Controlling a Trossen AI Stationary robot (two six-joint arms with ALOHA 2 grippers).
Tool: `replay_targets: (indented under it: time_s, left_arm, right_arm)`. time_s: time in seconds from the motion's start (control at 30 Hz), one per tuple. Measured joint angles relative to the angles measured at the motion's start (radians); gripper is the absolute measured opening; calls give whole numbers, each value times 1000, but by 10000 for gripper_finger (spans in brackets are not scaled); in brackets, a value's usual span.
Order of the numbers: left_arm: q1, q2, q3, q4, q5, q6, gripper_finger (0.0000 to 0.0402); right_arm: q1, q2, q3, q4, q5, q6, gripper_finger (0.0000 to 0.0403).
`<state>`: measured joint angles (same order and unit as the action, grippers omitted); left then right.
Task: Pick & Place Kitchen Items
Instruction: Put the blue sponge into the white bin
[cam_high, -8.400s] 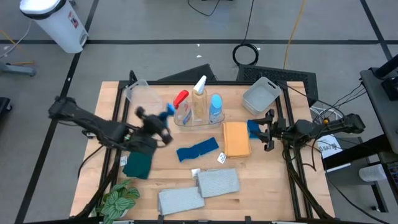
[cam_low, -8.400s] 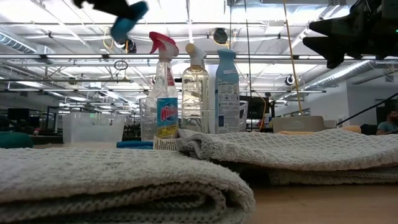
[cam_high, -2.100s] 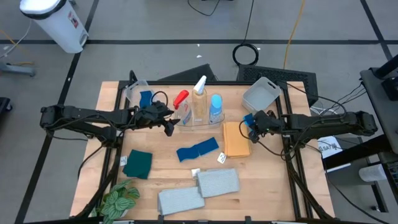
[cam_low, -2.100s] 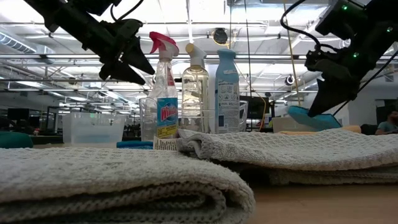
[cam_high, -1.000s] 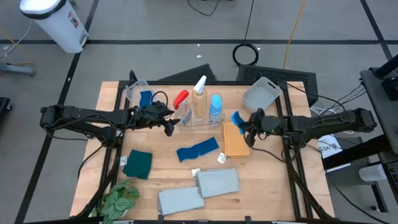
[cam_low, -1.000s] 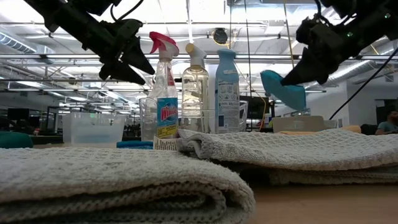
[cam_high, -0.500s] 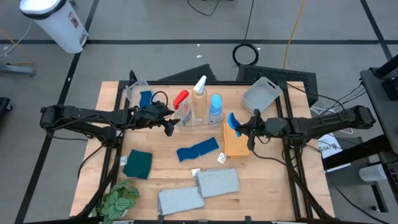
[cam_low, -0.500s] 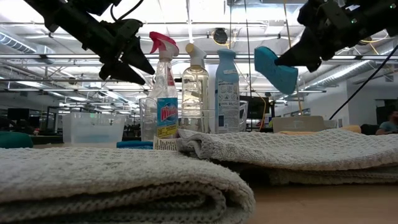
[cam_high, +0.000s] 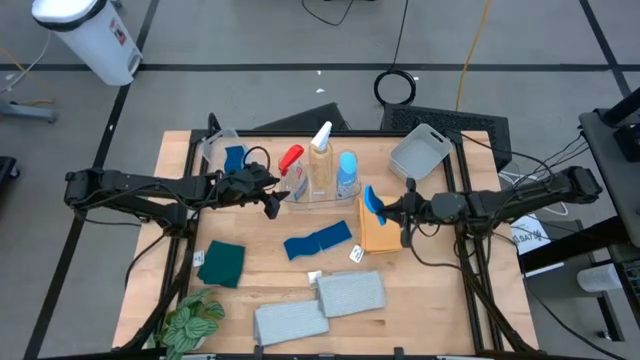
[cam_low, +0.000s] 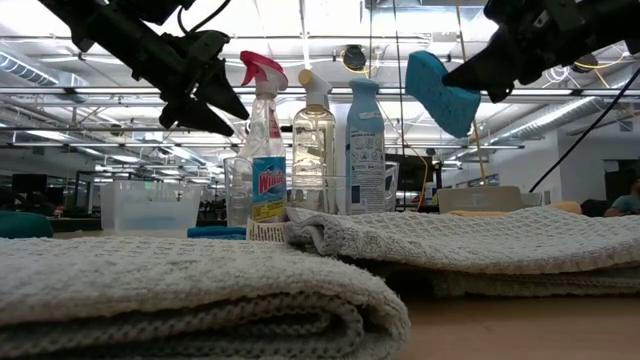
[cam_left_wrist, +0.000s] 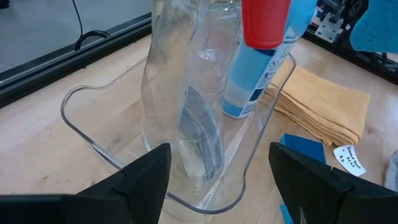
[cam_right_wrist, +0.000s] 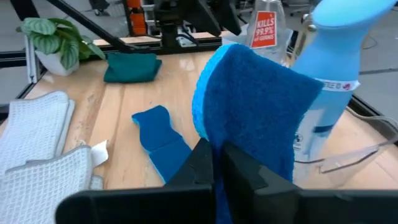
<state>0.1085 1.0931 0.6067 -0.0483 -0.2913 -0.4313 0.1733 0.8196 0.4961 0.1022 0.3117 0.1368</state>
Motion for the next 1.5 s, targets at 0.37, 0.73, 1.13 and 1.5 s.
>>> replay_targets:
  time_s: [0.37, 0.73, 1.13, 1.5]
  left_arm:
    - [0, 0, 0, 0, 0, -4, 274]
    - [0, 0, 0, 1, 0, -11, 274]
    - [-52, 0, 0, 21, 3, -8, 274]
    - [-94, 0, 0, 80, 29, -63, 274]
  right_arm:
    - [1, 2, 0, 7, -2, 0, 0]
    - [24, 111, 0, 155, -72, -141, 0]
    - [32, 242, 0, 316, -86, -210, 0]
    - [32, 331, 0, 464, -129, -239, 0]
